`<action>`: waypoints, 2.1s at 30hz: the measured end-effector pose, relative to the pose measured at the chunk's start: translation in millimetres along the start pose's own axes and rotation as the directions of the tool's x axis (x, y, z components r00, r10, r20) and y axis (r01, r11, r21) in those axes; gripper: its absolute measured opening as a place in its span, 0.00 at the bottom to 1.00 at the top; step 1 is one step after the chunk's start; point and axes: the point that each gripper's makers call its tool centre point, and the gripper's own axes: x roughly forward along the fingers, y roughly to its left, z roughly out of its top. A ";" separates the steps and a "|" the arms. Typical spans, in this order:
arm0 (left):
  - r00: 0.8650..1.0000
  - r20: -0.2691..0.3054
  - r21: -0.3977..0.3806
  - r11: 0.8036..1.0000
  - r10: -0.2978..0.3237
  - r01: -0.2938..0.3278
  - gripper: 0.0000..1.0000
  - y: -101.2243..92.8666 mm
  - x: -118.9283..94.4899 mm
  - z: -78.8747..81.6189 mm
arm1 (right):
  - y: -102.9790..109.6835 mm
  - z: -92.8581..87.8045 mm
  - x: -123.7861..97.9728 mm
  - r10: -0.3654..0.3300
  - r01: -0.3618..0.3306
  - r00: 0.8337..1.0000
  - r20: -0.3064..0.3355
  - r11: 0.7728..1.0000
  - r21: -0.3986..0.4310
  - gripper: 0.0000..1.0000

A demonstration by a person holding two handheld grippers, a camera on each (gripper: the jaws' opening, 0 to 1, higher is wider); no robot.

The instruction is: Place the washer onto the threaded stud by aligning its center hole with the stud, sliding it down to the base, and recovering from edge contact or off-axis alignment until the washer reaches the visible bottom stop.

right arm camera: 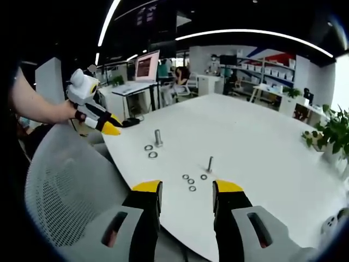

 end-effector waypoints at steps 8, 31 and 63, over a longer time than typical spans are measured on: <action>1.000 -0.018 -0.032 0.999 0.001 -0.002 0.26 2.2 2.4 -1.1 | -1.3 0.1 -0.2 -0.002 0.002 1.000 0.000 1.000 0.004 0.39; 0.965 -0.263 -0.004 1.000 0.025 -0.027 0.26 35.2 42.5 -26.7 | -5.5 0.5 -0.8 -0.007 0.006 1.000 0.004 1.000 0.029 0.39; 0.885 -0.465 0.064 0.998 0.008 0.024 0.26 76.2 105.1 -53.0 | -16.5 -5.7 -2.7 -0.069 0.070 0.997 -0.027 0.997 0.024 0.39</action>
